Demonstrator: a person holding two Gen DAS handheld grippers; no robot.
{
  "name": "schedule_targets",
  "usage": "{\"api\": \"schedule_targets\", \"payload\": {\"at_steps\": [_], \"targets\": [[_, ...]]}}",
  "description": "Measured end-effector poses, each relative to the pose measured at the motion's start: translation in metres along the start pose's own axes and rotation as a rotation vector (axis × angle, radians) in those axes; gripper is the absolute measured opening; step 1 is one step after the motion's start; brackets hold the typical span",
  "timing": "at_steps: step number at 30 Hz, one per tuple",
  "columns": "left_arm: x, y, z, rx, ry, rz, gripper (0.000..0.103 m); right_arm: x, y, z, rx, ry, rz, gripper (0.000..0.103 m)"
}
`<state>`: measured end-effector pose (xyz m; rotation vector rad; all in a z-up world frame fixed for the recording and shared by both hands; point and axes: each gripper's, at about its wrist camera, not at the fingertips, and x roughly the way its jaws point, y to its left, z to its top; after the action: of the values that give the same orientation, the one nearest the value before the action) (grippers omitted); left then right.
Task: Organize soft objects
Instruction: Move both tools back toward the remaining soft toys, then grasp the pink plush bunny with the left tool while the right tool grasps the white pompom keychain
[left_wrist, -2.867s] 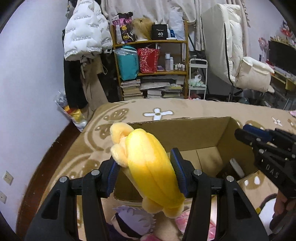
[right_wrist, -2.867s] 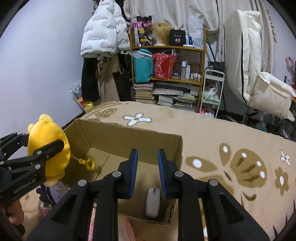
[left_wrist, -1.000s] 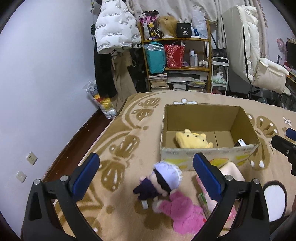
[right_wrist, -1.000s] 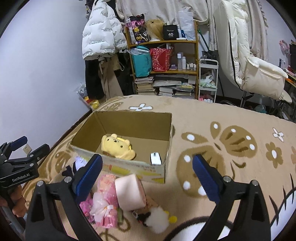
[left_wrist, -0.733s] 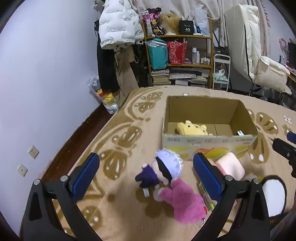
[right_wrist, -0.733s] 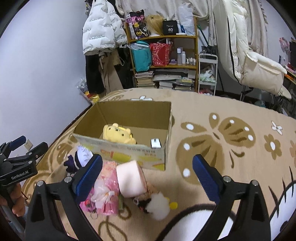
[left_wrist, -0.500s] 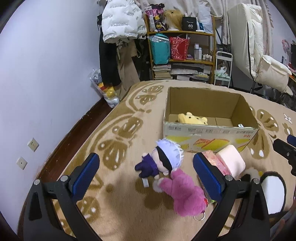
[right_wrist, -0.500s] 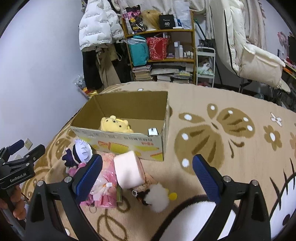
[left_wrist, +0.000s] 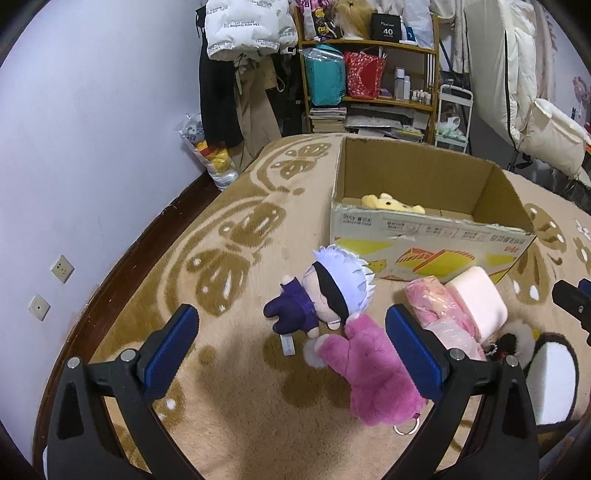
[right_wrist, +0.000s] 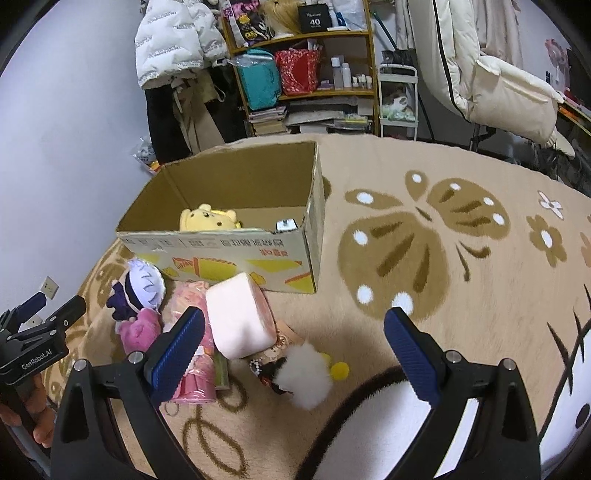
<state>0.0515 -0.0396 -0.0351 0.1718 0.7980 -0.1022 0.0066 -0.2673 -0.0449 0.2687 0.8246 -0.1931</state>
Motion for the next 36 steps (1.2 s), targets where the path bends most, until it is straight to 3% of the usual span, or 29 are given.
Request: {"api": "schedule_targets", "payload": {"at_steps": [33, 36], "targets": [[0.061, -0.044, -0.019, 0.128, 0.129, 0.023, 0.100, 0.070, -0.012, -0.026, 0.017, 0.273, -0.076, 0.101], [0.067, -0.047, -0.022, 0.135, 0.148, 0.019, 0.100, 0.074, -0.015, -0.026, 0.032, 0.287, -0.076, 0.097]]}}
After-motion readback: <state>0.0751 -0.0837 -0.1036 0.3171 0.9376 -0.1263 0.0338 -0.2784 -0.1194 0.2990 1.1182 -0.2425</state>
